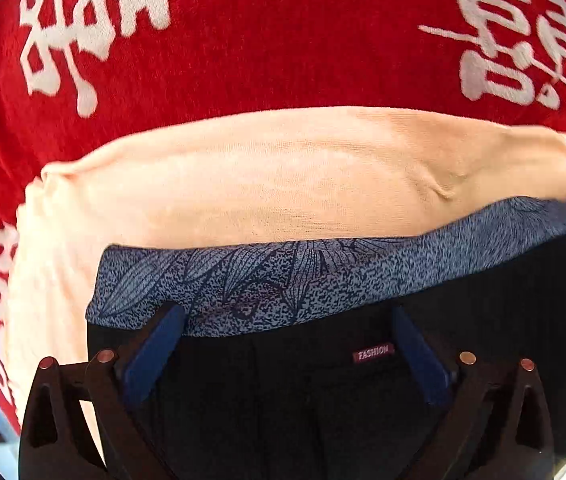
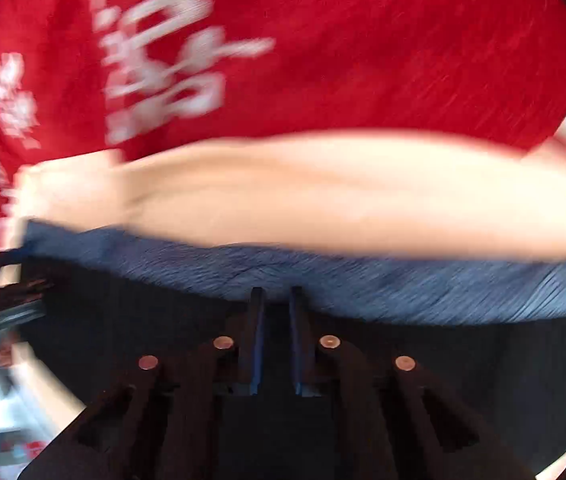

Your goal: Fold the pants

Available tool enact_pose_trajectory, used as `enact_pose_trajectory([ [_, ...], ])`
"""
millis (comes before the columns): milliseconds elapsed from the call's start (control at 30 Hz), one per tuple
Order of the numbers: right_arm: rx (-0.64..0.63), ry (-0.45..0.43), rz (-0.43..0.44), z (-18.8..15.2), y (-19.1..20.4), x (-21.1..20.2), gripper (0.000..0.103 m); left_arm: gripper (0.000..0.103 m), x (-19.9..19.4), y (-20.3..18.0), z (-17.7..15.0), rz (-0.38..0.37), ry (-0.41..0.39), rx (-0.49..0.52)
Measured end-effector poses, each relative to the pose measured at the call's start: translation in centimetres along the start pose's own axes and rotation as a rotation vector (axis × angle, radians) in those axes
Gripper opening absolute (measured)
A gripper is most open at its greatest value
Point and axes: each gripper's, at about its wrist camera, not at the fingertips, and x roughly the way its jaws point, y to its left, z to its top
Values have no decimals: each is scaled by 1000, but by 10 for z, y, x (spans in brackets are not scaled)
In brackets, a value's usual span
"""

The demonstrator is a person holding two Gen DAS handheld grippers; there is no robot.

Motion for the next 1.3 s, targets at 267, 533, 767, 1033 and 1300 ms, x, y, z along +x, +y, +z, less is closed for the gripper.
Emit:
enact_pose_trajectory([
  [267, 183, -26, 86, -24, -51, -52, 64, 103, 6, 16, -6, -12, -3, 21],
  [533, 562, -81, -82, -127, -198, -122, 64, 103, -54, -36, -31, -26, 42, 38],
  [767, 896, -117, -69, -167, -325, -124, 53, 103, -70, -136, -70, -121, 91, 53],
  [1033, 742, -114, -110, -156, -365, -135, 24, 103, -72, -149, -98, -83, 99, -52],
  [1300, 653, -73, -148, -175, -341, -163, 47, 103, -80, -170, -95, -17, 92, -53],
])
